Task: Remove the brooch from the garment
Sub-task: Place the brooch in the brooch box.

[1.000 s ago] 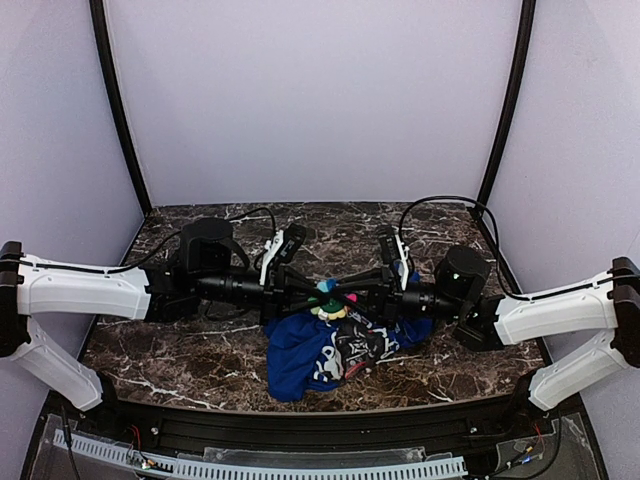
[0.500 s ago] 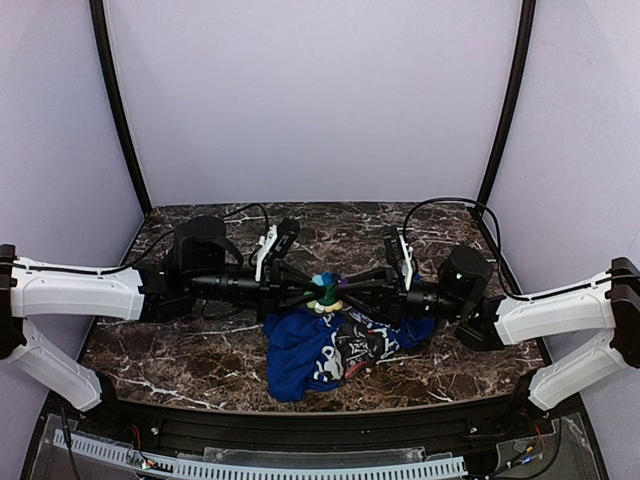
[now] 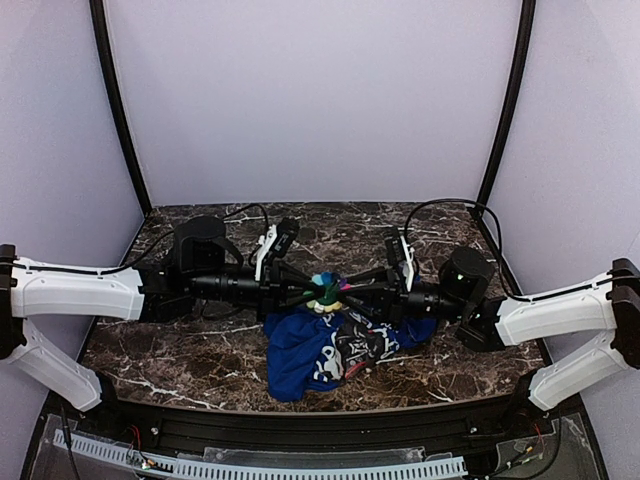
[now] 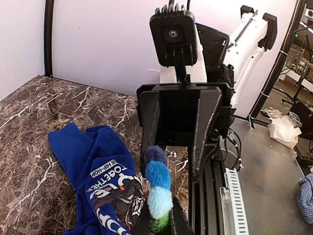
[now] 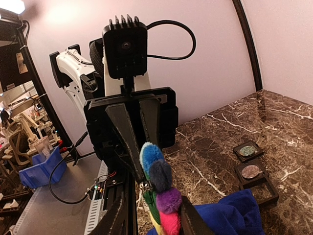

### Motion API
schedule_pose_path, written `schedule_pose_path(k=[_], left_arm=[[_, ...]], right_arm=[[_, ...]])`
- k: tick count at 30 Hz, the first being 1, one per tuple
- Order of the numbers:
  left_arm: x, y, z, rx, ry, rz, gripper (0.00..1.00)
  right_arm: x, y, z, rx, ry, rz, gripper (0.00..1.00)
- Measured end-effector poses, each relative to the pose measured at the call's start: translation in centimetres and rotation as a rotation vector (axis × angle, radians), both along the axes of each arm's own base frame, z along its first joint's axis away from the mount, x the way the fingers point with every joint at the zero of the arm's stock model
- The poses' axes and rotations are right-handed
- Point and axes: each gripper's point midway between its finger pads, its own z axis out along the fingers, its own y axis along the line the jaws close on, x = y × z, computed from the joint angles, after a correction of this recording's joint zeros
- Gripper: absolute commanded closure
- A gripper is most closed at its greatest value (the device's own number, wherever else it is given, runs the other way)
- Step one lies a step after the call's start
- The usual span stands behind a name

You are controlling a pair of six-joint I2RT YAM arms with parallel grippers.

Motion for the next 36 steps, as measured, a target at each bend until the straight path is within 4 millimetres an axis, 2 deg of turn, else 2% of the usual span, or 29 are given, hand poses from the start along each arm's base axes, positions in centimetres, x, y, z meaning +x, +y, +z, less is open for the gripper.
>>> schedule_pose_path(k=[5,8,13,19,25,30,33,36], left_arm=[[0.8,0.2,-0.1,0.003,-0.001,0.039,0.99],[1.5,0.5,-0.2,0.006,0.002,0.068,0.99],[2.9,1.7,-1.5,0.026,0.033,0.142,0.99],[5.0,4.6,-2.4,0.034,0.072,0.264,0.99],[9.7,10.0,-2.9,0.067,0.079,0.563,0.99],[13.2,14.5,-6.7,0.174,0.145,0.795,0.99],[13.9,15.4,-9.4,0.264,0.178,0.855,0.99],[14.3,15.5,-11.5,0.332,0.209,0.870,0.99]], right_arm=[[-0.2,-0.2,0.2,0.003,-0.019,-0.001,0.42],[-0.3,-0.6,0.5,0.007,-0.034,-0.011,0.28],[0.0,-1.6,1.0,0.003,-0.059,-0.073,0.11],[2.0,-3.2,1.5,-0.020,-0.071,-0.213,0.05],[4.1,-5.0,1.2,-0.058,-0.066,-0.339,0.02],[5.7,-5.7,-0.4,-0.117,-0.038,-0.417,0.02],[6.4,-4.9,-2.5,-0.186,-0.014,-0.407,0.03],[5.7,-4.0,-4.0,-0.230,-0.015,-0.362,0.03]])
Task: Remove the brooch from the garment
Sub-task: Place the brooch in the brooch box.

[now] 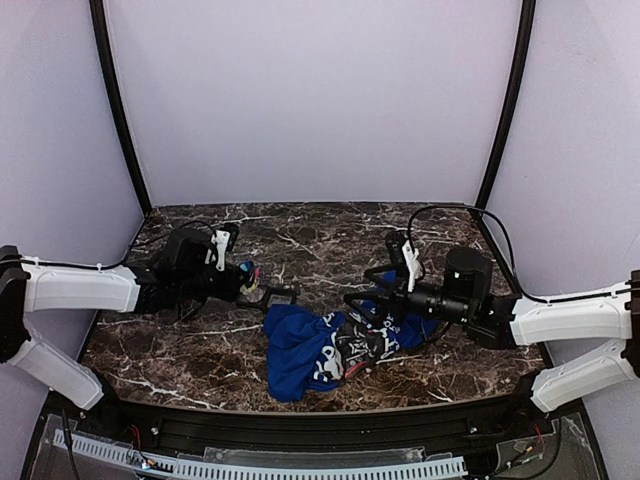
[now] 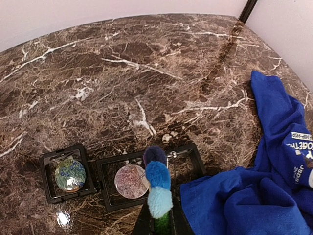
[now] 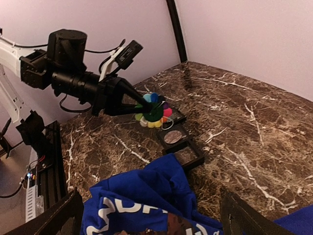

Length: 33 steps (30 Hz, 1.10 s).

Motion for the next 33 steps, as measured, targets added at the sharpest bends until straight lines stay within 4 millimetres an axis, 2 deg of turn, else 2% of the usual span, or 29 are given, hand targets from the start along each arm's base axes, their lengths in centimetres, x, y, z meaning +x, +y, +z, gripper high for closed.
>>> schedule_pose_path(k=[3,7,12,14,17,20,23,26,29,31,33], left_arm=[[0.3,0.0,-1.4,0.037,0.037,0.008,0.99],[0.5,-0.1,-1.9,0.053,0.051,0.014,0.99],[0.6,-0.5,-1.9,0.067,0.047,0.014,0.99],[0.7,-0.8,-1.9,0.082,0.040,0.015,0.99],[0.6,-1.1,-2.0,0.102,0.034,0.014,0.99],[0.3,-1.2,-2.4,0.123,0.037,0.014,0.99],[0.2,-1.1,-2.7,0.141,0.039,0.014,0.99],[0.3,-1.3,-2.8,0.158,0.040,0.013,0.99],[0.6,-1.7,-2.6,0.186,0.027,0.021,0.99],[0.6,-2.3,-2.4,0.212,0.014,0.018,0.99],[0.6,-2.9,-2.4,0.239,0.004,0.011,0.99]], right_arm=[[-1.8,1.6,-1.0,-0.046,-0.001,0.068,0.03],[-3.7,3.7,-1.5,-0.084,-0.015,0.143,0.04],[-3.4,5.7,-4.1,-0.149,0.020,0.157,0.19],[-3.0,6.2,-5.7,-0.178,0.054,0.145,0.33],[-2.7,6.5,-7.3,-0.210,0.085,0.134,0.69],[-2.6,6.6,-7.5,-0.208,0.105,0.129,0.97],[-2.2,6.5,-7.4,-0.204,0.114,0.108,1.00],[-1.0,5.5,-7.6,-0.216,0.132,0.043,1.00],[1.8,3.0,-6.9,-0.229,0.133,-0.085,1.00],[4.4,-0.1,-5.4,-0.228,0.115,-0.227,1.00],[6.7,-3.6,-3.1,-0.205,0.081,-0.376,1.00]])
